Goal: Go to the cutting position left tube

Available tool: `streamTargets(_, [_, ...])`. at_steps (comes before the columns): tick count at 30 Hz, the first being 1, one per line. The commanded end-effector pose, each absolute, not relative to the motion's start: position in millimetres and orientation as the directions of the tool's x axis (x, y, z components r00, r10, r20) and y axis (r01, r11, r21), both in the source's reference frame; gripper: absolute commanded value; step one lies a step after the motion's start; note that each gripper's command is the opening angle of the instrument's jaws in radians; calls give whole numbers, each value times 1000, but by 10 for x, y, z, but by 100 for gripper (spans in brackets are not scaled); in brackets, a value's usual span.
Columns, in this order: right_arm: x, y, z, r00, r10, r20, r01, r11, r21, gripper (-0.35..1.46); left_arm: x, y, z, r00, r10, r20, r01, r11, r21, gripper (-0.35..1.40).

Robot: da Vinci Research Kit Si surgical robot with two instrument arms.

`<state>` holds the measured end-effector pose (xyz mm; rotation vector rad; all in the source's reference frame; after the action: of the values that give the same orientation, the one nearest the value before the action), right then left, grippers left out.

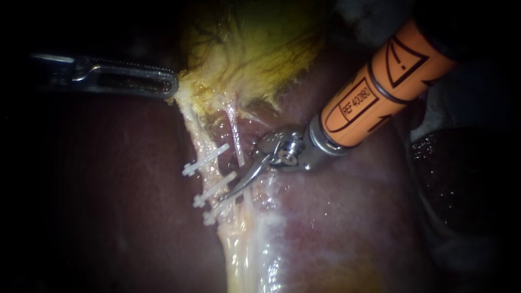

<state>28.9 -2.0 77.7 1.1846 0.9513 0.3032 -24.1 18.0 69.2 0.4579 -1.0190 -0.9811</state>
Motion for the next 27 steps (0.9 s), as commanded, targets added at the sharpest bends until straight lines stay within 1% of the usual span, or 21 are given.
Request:
streamTargets(1, [288, -18, 777, 591, 659, -466, 261, 391, 883, 110, -241, 180, 692, 171, -851, 497, 464, 514, 721, -35])
streamTargets(9, [291, -11, 775, 586, 666, -462, 246, 397, 884, 110, -241, 180, 692, 171, -851, 497, 464, 514, 721, -35])
streamTargets(13, [297, -11, 773, 576, 675, -462, 251, 392, 885, 110, -241, 180, 692, 171, -851, 497, 464, 514, 721, -35])
streamTargets(20, [317, -17, 767, 546, 703, -457, 266, 371, 889, 112, -241, 180, 692, 171, -851, 497, 464, 514, 721, -35])
streamTargets(27, [331, -22, 762, 502, 735, -456, 296, 349, 889, 113, -242, 180, 692, 171, -851, 497, 464, 514, 721, -35])
